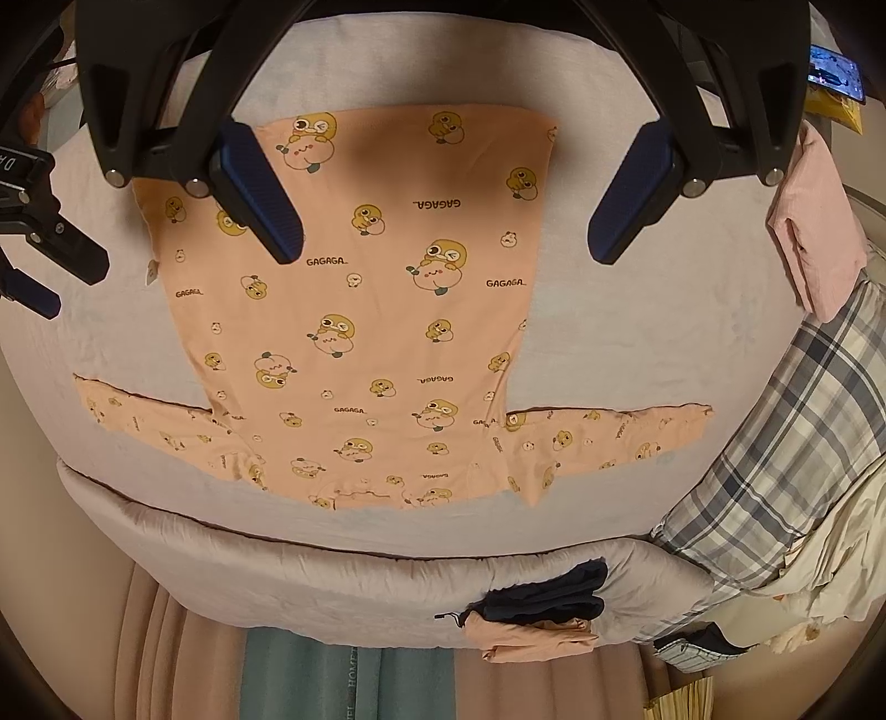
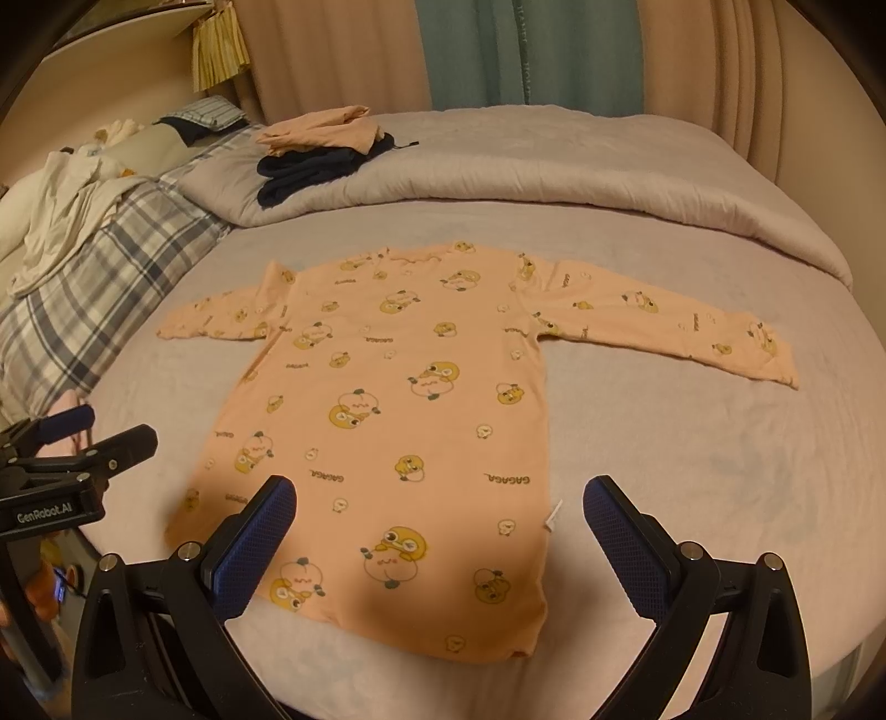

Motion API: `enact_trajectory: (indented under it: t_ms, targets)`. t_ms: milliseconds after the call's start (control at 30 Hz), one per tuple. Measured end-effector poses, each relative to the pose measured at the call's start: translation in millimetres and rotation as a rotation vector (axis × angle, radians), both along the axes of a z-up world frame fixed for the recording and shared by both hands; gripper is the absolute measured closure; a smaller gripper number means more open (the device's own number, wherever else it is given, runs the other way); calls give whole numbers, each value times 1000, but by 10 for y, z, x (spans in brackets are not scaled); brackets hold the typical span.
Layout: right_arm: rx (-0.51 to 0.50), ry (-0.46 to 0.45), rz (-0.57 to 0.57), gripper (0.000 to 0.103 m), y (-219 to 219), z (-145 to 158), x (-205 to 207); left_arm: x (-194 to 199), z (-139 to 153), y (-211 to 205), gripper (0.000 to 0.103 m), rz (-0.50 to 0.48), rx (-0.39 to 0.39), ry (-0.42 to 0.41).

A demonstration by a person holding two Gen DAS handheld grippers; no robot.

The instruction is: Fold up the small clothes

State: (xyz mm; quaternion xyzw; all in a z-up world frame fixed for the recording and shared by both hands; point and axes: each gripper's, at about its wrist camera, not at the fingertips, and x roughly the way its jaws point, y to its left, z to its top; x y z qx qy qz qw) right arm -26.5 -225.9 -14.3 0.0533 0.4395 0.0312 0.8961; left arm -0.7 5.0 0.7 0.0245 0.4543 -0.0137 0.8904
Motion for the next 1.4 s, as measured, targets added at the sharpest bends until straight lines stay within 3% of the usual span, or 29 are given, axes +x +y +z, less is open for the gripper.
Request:
enact_trajectory:
  t_ms: [1400]
  targets:
    - [0,11,4,0,33,-63,11,19,-47,-21,0,-2,10,5]
